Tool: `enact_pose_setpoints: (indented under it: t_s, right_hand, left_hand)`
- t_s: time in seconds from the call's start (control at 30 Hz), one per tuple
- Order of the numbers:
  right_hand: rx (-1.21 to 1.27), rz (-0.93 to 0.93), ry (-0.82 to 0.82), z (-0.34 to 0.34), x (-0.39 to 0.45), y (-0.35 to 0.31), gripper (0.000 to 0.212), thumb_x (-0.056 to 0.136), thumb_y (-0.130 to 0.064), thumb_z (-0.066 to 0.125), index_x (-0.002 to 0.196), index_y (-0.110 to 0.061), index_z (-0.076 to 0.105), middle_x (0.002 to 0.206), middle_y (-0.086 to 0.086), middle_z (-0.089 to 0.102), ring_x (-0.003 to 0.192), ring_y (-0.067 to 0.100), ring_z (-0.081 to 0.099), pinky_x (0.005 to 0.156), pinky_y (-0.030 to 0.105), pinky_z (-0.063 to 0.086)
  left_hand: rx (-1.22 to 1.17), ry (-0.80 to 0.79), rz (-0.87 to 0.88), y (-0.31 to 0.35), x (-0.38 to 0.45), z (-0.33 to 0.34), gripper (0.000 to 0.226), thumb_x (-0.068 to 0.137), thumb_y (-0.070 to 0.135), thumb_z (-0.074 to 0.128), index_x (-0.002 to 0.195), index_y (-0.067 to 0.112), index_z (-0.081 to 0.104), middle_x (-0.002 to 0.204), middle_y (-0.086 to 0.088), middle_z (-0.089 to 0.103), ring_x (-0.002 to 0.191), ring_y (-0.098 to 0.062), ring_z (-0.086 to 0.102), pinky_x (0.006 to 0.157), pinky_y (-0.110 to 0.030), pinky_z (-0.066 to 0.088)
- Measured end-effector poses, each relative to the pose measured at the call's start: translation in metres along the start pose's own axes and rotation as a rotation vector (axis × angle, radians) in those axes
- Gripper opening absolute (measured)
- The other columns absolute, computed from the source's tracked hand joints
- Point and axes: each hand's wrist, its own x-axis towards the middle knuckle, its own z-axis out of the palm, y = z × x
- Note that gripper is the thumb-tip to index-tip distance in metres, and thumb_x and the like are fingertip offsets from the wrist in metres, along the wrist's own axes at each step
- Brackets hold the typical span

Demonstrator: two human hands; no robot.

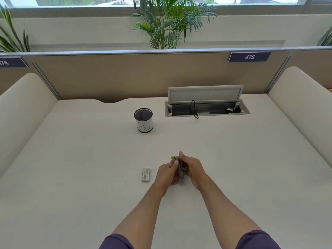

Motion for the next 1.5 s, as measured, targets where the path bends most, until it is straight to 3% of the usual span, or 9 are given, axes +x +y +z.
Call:
enact_pose_setpoints:
  t_s: [0.13, 0.27, 0.47, 0.63, 0.8, 0.93, 1.23, 1.4, 1.5]
  right_hand:
    - [-0.04, -0.104, 0.025, 0.005, -0.005, -0.001, 0.053, 0.084, -0.06, 0.072, 0.101, -0.011, 0.081, 0.09, 0.01, 0.075, 0.073, 0.021, 0.066, 0.065, 0.032, 0.051]
    - [-0.037, -0.109, 0.033, 0.011, -0.005, -0.001, 0.043, 0.091, -0.054, 0.067, 0.106, -0.016, 0.08, 0.103, 0.016, 0.078, 0.088, 0.027, 0.074, 0.075, 0.04, 0.059]
    - [0.122, 0.04, -0.015, 0.013, -0.002, 0.004, 0.053, 0.097, -0.058, 0.055, 0.117, -0.014, 0.076, 0.09, 0.003, 0.078, 0.055, 0.008, 0.064, 0.046, 0.023, 0.045]
    - [0.225, 0.066, -0.106, 0.018, 0.004, 0.009, 0.058, 0.093, -0.062, 0.059, 0.107, -0.01, 0.08, 0.116, 0.013, 0.069, 0.088, 0.024, 0.059, 0.079, 0.035, 0.044]
    - [0.128, 0.174, -0.048, 0.016, 0.005, 0.013, 0.049, 0.09, -0.053, 0.068, 0.095, -0.005, 0.079, 0.097, 0.019, 0.058, 0.07, 0.026, 0.049, 0.057, 0.033, 0.036]
    - [0.21, 0.103, -0.095, 0.019, 0.004, 0.006, 0.058, 0.085, -0.063, 0.07, 0.105, -0.008, 0.076, 0.095, 0.014, 0.054, 0.089, 0.028, 0.048, 0.069, 0.035, 0.04]
    - [0.029, -0.002, 0.015, 0.017, 0.003, 0.003, 0.063, 0.093, -0.05, 0.067, 0.099, 0.013, 0.068, 0.082, 0.017, 0.054, 0.067, 0.027, 0.046, 0.054, 0.033, 0.041]
    - [-0.052, -0.111, 0.048, 0.024, -0.004, 0.004, 0.04, 0.095, -0.044, 0.067, 0.082, -0.007, 0.075, 0.073, 0.008, 0.068, 0.067, 0.02, 0.064, 0.059, 0.03, 0.052]
    - [-0.046, -0.125, 0.136, 0.032, -0.004, 0.01, 0.038, 0.098, -0.039, 0.063, 0.088, -0.004, 0.072, 0.075, 0.008, 0.069, 0.068, 0.018, 0.064, 0.055, 0.029, 0.052]
  left_hand:
    - [-0.076, 0.068, 0.08, 0.004, -0.002, 0.004, 0.032, 0.103, 0.034, 0.057, 0.104, 0.004, 0.066, 0.088, -0.016, 0.078, 0.076, -0.025, 0.076, 0.065, -0.032, 0.06]
    - [-0.098, 0.105, 0.092, 0.008, -0.001, 0.009, 0.028, 0.103, 0.032, 0.058, 0.108, 0.005, 0.061, 0.096, -0.018, 0.077, 0.088, -0.033, 0.076, 0.074, -0.044, 0.064]
    - [-0.016, 0.117, 0.094, 0.009, -0.005, 0.021, 0.049, 0.109, 0.043, 0.032, 0.104, 0.003, 0.059, 0.064, -0.009, 0.062, 0.048, -0.018, 0.056, 0.046, -0.025, 0.048]
    - [-0.049, 0.238, 0.122, 0.002, -0.008, 0.03, 0.041, 0.108, 0.041, 0.033, 0.082, 0.018, 0.054, 0.061, 0.001, 0.051, 0.055, -0.015, 0.046, 0.047, -0.025, 0.036]
    - [-0.015, 0.191, -0.016, -0.005, -0.008, 0.021, 0.052, 0.108, 0.047, 0.027, 0.079, 0.011, 0.051, 0.05, -0.002, 0.044, 0.04, -0.017, 0.037, 0.042, -0.024, 0.03]
    - [0.002, 0.256, 0.1, 0.004, -0.009, 0.026, 0.047, 0.104, 0.051, 0.032, 0.081, 0.014, 0.05, 0.06, 0.002, 0.054, 0.054, -0.018, 0.048, 0.052, -0.03, 0.039]
    - [0.106, 0.285, 0.068, 0.004, -0.001, 0.015, 0.042, 0.105, 0.047, 0.036, 0.098, 0.013, 0.059, 0.081, -0.012, 0.069, 0.052, -0.021, 0.062, 0.049, -0.029, 0.053]
    - [-0.016, 0.291, 0.039, 0.009, 0.003, 0.012, 0.042, 0.104, 0.05, 0.043, 0.099, 0.016, 0.067, 0.097, -0.011, 0.075, 0.085, -0.027, 0.075, 0.062, -0.034, 0.063]
    - [-0.076, 0.313, 0.012, 0.014, 0.003, 0.016, 0.038, 0.103, 0.048, 0.047, 0.094, 0.019, 0.068, 0.092, -0.008, 0.073, 0.079, -0.024, 0.073, 0.056, -0.031, 0.06]
